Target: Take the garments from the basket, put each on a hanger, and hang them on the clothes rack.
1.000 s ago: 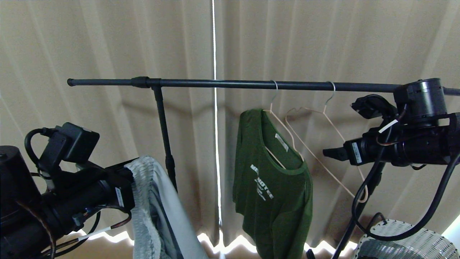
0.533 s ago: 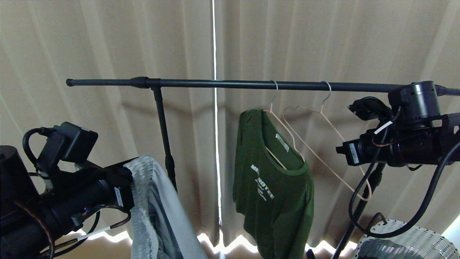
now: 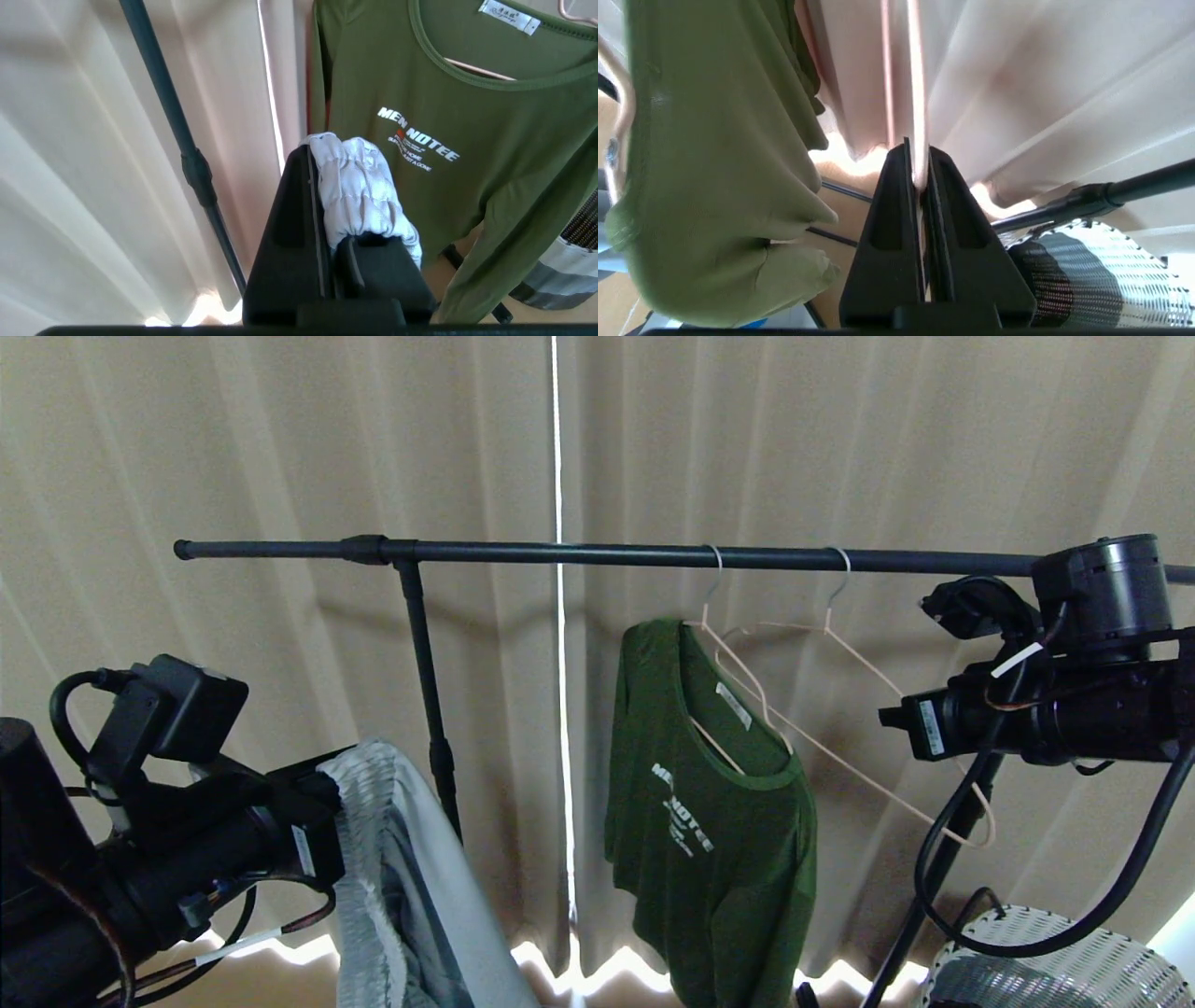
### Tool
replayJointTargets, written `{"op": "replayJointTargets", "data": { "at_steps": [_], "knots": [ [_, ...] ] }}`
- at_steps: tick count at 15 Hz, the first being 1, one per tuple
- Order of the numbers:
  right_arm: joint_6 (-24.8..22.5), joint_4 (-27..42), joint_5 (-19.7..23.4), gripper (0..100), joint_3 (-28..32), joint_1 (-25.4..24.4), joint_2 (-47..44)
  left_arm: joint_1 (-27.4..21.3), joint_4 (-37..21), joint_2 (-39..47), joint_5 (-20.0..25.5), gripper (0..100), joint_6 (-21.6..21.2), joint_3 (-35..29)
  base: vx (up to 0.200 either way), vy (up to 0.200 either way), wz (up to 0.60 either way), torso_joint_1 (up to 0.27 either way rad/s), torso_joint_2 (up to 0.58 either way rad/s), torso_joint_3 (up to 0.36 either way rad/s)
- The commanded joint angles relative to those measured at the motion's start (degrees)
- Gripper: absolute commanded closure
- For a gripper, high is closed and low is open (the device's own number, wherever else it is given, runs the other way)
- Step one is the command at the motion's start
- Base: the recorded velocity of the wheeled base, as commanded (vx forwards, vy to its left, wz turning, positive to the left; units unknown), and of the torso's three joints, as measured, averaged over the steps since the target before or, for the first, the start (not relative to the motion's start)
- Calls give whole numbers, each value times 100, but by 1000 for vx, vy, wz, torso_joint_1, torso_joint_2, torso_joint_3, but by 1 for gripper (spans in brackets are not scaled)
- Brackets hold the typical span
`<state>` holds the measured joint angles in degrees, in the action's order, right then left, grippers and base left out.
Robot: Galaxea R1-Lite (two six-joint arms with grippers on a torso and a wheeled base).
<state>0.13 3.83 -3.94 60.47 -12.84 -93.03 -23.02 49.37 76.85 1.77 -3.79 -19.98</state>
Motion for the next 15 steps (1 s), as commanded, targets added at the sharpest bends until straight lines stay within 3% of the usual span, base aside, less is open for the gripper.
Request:
{"op": "replayJointTargets", "data": {
  "at_steps": [1,15],
  "knots": [
    [4,4,-2,0,-26,0,39,-1,2,-30,-1,100,1,3,0,0,0,0,0,0],
    [-40,-242,-2,0,9,9,-471,-1,-7,-118,-1,100,1,12,0,0,0,0,0,0]
  ]
}}
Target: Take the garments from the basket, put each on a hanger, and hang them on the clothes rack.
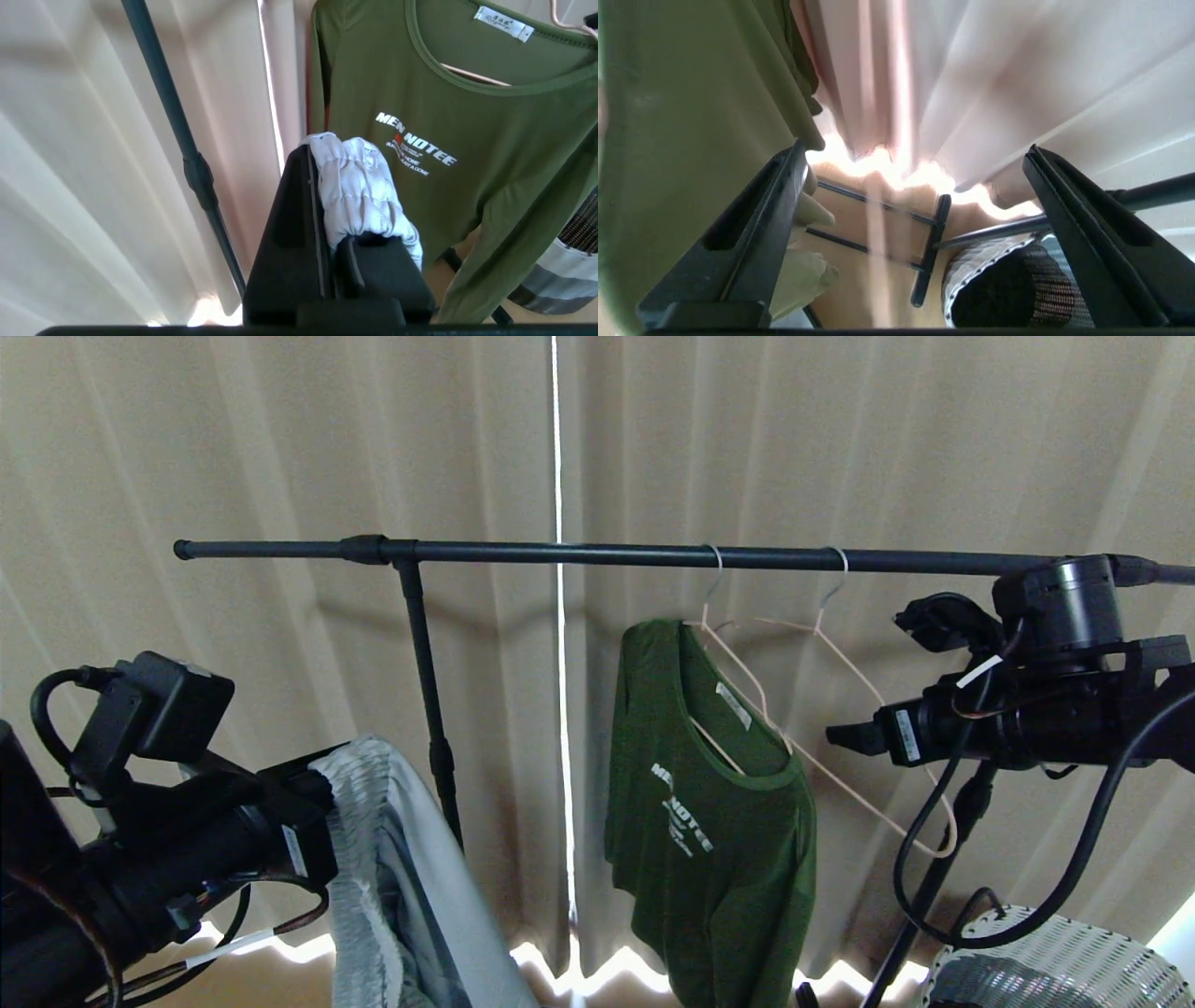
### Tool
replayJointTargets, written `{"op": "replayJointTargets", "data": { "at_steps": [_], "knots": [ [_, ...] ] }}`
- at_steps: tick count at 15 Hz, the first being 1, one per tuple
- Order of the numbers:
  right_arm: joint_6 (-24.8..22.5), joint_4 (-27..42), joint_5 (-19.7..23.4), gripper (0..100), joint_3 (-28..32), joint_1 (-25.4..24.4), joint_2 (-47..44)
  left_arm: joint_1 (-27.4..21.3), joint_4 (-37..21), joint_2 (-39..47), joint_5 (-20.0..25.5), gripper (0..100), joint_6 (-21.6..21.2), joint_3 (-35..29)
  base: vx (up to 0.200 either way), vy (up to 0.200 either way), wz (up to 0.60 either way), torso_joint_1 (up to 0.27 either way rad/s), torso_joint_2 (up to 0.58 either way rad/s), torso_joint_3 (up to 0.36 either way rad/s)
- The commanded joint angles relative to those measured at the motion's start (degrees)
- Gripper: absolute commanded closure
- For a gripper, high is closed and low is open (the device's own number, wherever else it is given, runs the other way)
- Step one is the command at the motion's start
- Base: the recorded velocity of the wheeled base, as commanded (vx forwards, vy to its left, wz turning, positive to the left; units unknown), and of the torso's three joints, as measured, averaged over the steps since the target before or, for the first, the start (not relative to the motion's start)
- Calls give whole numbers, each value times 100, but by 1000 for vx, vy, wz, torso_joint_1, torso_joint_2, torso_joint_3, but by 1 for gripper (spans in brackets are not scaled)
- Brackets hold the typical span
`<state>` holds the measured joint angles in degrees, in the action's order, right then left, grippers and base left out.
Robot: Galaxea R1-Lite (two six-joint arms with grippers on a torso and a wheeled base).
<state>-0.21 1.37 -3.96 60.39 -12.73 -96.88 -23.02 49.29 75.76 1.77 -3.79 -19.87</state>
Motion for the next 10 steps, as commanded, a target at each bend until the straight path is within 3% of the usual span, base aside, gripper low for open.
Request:
{"op": "replayJointTargets", "data": {
  "at_steps": [1,10],
  "knots": [
    [-6,-13,1,100,34,-2,-147,-1,2,-9,-1,100,1,1,0,0,0,0,0,0],
    [-14,-242,9,100,25,-2,-165,-1,2,-9,-1,100,-8,1,0,0,0,0,0,0]
  ]
}}
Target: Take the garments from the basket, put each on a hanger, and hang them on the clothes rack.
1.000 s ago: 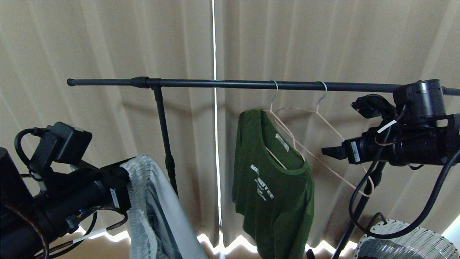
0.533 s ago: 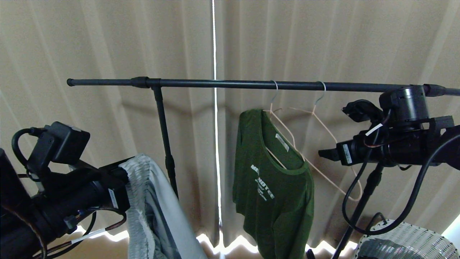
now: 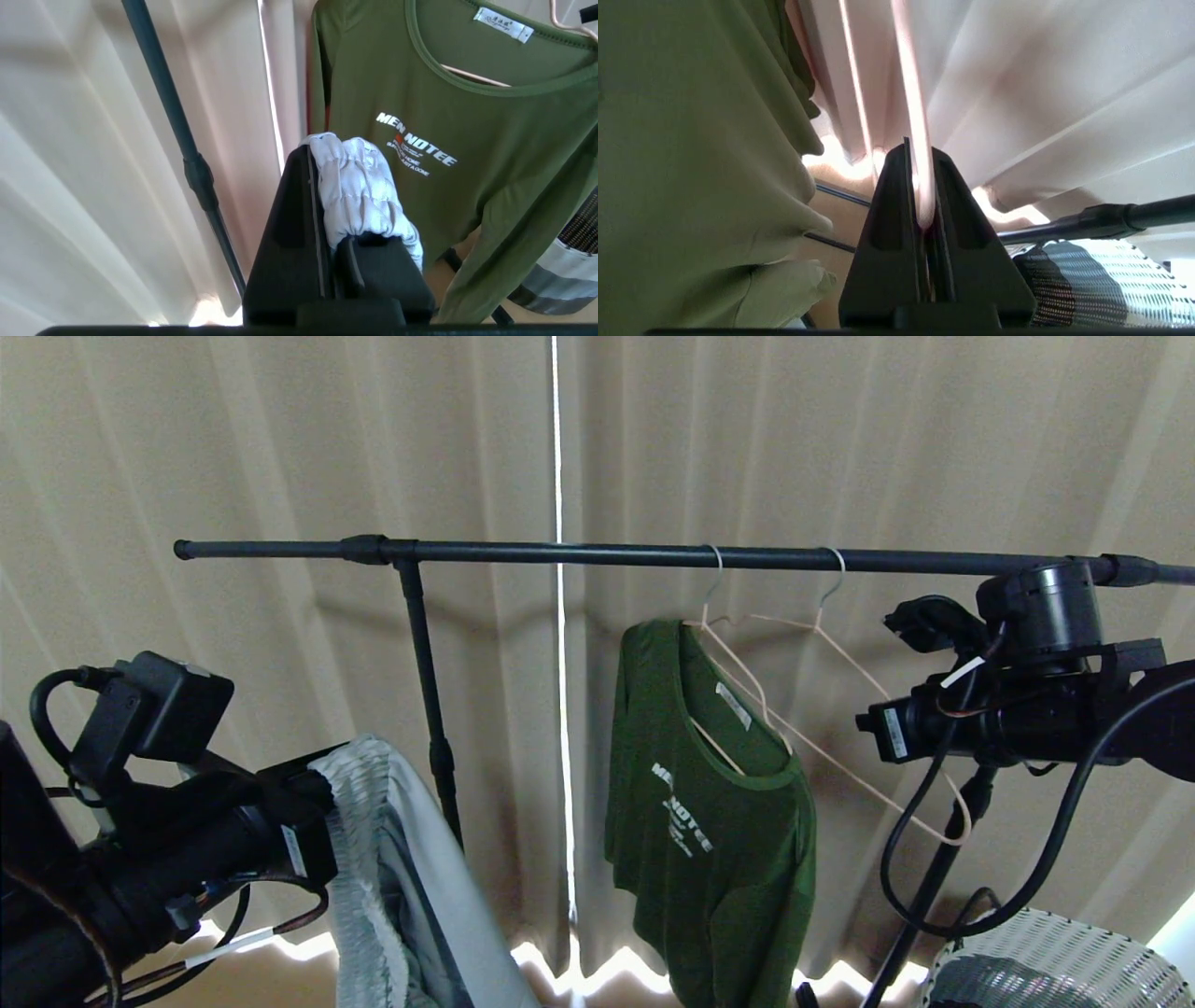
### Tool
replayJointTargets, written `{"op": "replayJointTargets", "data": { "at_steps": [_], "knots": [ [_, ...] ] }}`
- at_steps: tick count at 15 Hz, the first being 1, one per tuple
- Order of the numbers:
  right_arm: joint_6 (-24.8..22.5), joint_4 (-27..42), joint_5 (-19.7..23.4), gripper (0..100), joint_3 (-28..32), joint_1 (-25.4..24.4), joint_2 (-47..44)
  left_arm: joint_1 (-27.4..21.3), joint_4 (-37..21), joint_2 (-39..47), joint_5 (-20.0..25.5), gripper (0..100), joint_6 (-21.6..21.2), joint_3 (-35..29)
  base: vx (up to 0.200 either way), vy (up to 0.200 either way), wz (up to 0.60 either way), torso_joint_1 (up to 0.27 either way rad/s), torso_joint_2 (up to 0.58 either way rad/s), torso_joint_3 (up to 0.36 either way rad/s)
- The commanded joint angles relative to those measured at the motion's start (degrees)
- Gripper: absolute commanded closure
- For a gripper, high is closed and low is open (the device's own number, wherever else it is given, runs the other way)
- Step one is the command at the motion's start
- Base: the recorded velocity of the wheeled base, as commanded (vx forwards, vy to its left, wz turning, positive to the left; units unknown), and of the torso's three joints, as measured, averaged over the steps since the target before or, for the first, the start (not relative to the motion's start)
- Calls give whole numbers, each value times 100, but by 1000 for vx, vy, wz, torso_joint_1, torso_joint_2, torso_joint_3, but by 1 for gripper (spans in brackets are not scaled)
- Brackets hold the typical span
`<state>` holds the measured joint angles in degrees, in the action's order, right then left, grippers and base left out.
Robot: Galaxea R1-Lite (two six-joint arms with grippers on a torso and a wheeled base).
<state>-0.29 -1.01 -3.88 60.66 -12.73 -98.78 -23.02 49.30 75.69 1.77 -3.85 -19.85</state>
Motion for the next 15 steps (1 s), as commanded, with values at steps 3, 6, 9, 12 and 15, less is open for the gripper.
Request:
{"op": "replayJointTargets", "data": {
  "at_steps": [3,6,9,12,15],
  "knots": [
    [47,-13,19,100,-28,51,456,8,10,-2,-1,100,-19,33,0,0,0,0,0,0],
    [56,-13,36,100,-116,236,843,8,10,7,-1,100,-28,95,0,0,0,0,0,0],
    [144,-13,36,100,-283,350,1150,16,80,-37,-1,100,-28,113,0,0,0,0,0,0],
    [170,-198,45,100,-872,359,1818,25,405,-2,-10,100,-116,227,0,0,0,0,0,0],
    [152,-602,45,100,-1566,499,2275,148,431,25,-10,100,-221,253,-67,0,0,1,1,1]
  ]
}}
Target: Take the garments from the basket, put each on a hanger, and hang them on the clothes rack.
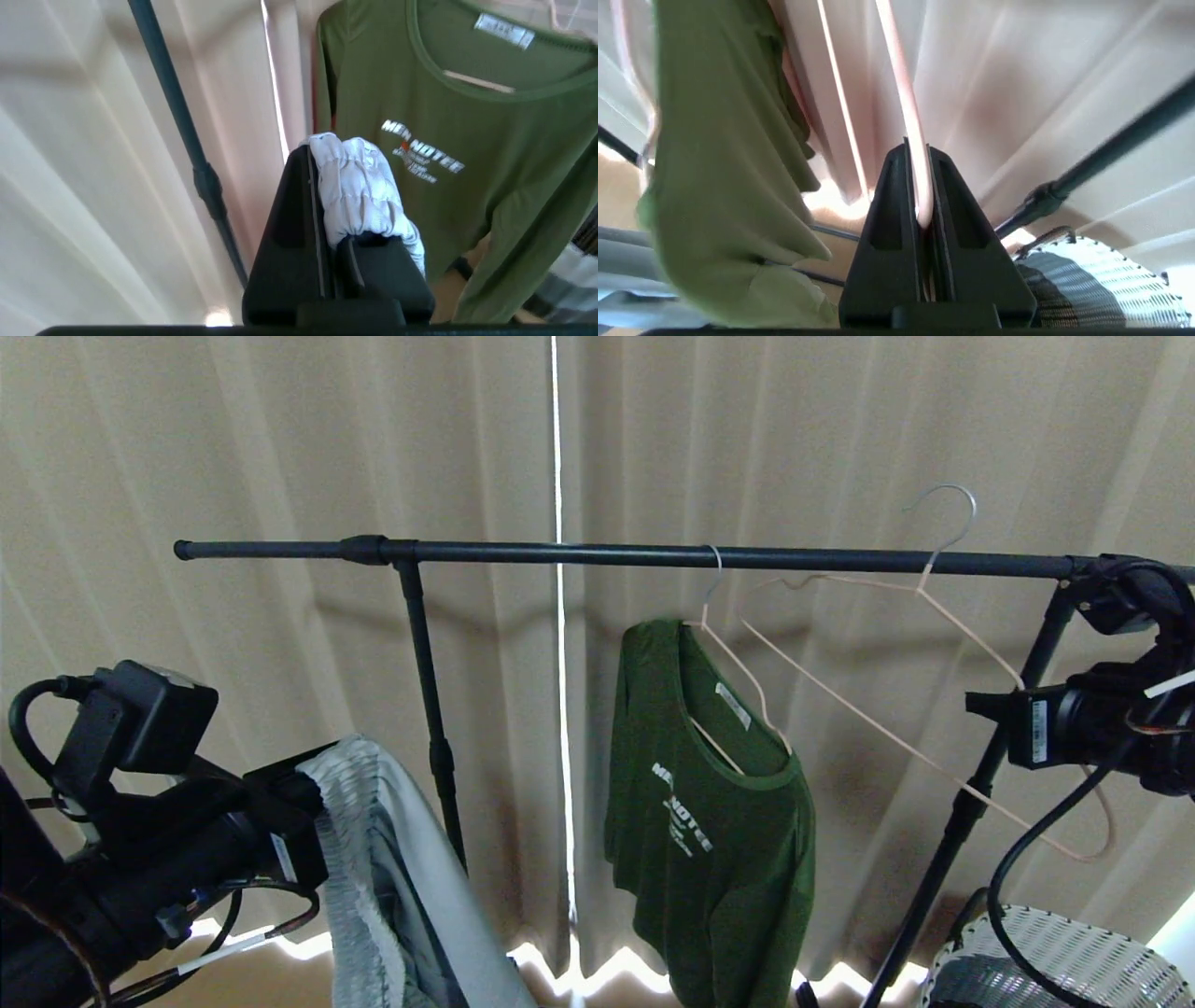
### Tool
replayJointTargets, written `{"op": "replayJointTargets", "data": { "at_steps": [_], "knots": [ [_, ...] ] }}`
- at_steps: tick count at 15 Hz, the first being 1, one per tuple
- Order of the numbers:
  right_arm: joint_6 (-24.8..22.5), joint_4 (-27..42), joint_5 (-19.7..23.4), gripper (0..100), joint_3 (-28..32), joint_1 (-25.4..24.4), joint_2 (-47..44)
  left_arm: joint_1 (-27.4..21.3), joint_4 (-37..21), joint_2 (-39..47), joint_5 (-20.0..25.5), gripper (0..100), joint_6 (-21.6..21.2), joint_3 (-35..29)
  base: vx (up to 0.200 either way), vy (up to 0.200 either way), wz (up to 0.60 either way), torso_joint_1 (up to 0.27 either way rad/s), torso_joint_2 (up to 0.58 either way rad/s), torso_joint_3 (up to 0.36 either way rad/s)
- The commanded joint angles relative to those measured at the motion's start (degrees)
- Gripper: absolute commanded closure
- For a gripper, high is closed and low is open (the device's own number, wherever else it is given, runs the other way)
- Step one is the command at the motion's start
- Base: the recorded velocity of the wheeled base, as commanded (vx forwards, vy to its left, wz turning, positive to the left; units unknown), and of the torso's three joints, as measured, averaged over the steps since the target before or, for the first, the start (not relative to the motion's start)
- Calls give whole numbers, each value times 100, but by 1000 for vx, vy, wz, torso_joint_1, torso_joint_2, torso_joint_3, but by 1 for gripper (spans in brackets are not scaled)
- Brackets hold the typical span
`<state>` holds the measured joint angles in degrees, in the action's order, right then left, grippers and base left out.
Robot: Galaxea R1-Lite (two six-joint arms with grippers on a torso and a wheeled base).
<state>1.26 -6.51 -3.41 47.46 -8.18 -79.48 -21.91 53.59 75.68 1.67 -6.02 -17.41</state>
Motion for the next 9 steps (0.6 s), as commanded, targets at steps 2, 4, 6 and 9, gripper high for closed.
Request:
{"op": "replayJointTargets", "data": {
  "at_steps": [2,4,6,9],
  "knots": [
    [-11,-70,7,100,-378,150,478,37,2,70,0,100,-4,1,-200,0,0,19,10,0],
    [-11,-61,7,100,-378,168,557,37,2,43,-9,100,-4,9,-200,0,0,-5,0,5],
    [-11,-70,-1,100,-474,168,601,37,2,52,0,100,-4,9,-200,0,0,-10,-2,2],
    [-11,-70,-1,100,-589,168,671,37,2,52,0,100,-4,9,-200,0,0,-1,2,2]
  ]
}}
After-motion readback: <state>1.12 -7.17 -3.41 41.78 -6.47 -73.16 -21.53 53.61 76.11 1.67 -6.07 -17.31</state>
